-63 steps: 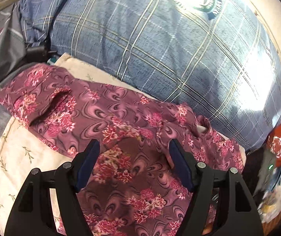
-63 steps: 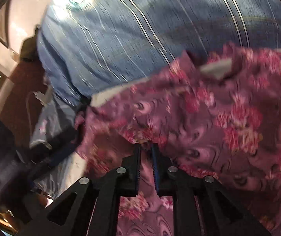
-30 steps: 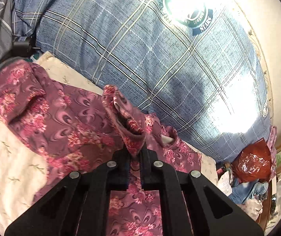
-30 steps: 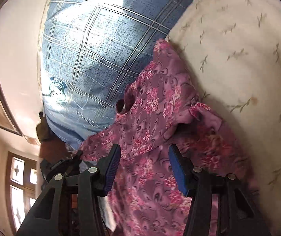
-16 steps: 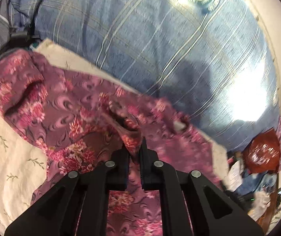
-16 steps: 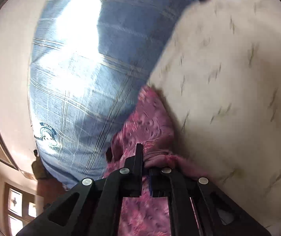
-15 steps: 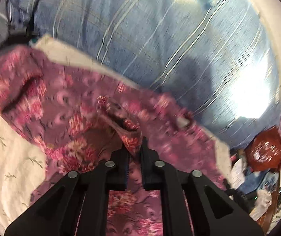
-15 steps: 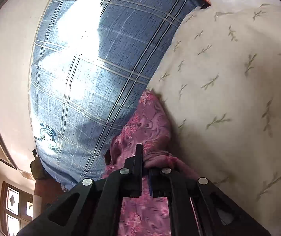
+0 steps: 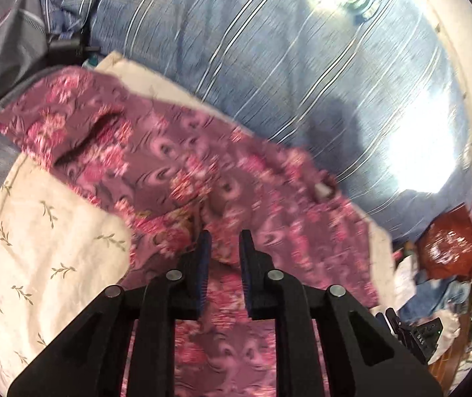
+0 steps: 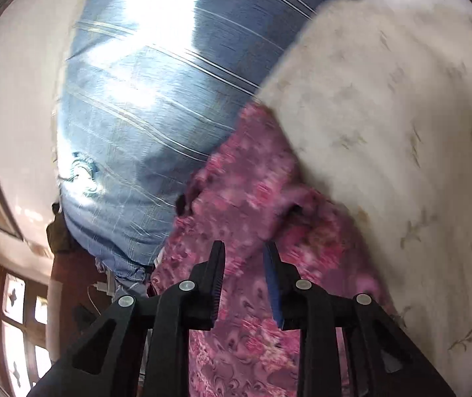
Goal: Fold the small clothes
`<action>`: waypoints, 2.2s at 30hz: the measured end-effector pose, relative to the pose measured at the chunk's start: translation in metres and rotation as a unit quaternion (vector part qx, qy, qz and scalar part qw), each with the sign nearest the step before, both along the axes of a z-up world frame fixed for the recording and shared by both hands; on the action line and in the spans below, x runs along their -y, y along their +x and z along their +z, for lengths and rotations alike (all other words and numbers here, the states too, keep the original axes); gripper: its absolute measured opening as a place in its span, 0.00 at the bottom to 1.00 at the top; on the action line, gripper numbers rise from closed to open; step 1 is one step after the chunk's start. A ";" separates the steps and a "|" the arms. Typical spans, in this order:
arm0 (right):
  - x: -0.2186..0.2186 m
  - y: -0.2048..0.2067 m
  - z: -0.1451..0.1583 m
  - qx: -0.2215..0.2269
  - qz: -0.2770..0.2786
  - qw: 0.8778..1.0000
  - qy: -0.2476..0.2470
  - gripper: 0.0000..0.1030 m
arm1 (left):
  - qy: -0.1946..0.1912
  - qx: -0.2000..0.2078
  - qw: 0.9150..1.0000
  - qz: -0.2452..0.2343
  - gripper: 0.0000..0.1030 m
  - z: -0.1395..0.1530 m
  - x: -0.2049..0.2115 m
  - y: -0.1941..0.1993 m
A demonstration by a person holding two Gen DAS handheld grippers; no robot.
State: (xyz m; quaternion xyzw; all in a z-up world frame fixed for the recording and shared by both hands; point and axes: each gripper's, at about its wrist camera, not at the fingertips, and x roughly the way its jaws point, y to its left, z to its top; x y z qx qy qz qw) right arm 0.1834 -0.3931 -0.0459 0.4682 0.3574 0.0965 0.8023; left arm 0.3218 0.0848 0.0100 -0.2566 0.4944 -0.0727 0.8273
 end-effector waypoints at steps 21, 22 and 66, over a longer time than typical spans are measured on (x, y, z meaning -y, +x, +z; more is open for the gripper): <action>-0.068 0.075 -0.018 0.004 0.033 0.976 -0.217 0.28 | 0.106 0.020 0.989 -0.100 0.74 -0.044 0.087 0.036; -0.074 0.073 -0.013 0.013 0.037 0.976 -0.215 0.32 | 0.093 0.027 0.991 -0.091 0.74 -0.034 0.073 0.033; -0.135 0.064 -0.020 0.080 0.131 0.964 -0.217 0.73 | 0.438 0.001 0.898 -0.030 0.74 -0.054 -0.078 0.081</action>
